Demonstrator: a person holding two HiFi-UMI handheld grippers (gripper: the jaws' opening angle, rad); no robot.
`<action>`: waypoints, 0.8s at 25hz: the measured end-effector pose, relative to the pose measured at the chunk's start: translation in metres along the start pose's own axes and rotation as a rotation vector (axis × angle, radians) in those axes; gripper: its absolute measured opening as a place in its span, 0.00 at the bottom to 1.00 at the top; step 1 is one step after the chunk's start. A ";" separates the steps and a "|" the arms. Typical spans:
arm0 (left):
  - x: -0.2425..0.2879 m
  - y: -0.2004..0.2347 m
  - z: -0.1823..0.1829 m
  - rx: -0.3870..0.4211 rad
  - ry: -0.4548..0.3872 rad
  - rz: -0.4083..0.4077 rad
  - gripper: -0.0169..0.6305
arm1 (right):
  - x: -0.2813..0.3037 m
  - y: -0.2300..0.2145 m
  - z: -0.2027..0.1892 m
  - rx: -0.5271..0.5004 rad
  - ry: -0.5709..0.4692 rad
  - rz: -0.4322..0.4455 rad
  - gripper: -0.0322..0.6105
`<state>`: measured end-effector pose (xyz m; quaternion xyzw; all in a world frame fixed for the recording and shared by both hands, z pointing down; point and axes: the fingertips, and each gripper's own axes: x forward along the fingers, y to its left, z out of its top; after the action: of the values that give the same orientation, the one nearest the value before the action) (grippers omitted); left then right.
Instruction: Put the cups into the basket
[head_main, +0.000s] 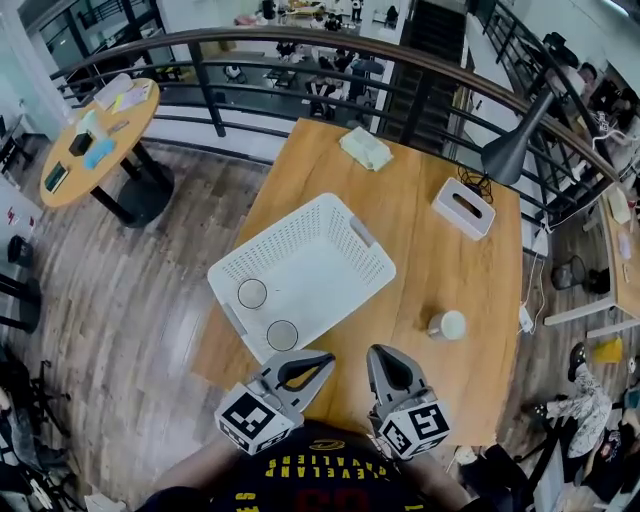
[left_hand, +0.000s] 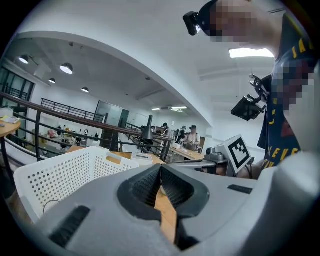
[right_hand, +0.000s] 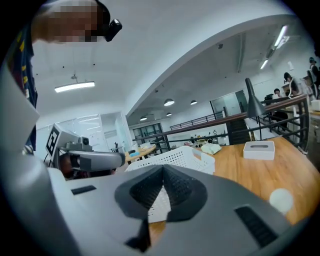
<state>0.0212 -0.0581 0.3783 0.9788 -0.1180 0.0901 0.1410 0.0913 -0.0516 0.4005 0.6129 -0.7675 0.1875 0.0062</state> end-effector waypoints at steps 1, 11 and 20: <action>0.001 -0.004 -0.002 -0.012 -0.008 0.007 0.04 | -0.004 -0.001 -0.001 -0.007 -0.002 -0.003 0.07; 0.012 -0.032 -0.005 -0.013 -0.054 0.033 0.04 | -0.036 -0.010 0.002 -0.034 -0.040 0.001 0.07; 0.029 -0.062 -0.008 -0.021 -0.049 -0.015 0.04 | -0.059 -0.012 0.001 -0.054 -0.055 0.009 0.07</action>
<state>0.0640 -0.0040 0.3757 0.9801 -0.1147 0.0640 0.1488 0.1180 0.0016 0.3885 0.6141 -0.7749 0.1497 0.0007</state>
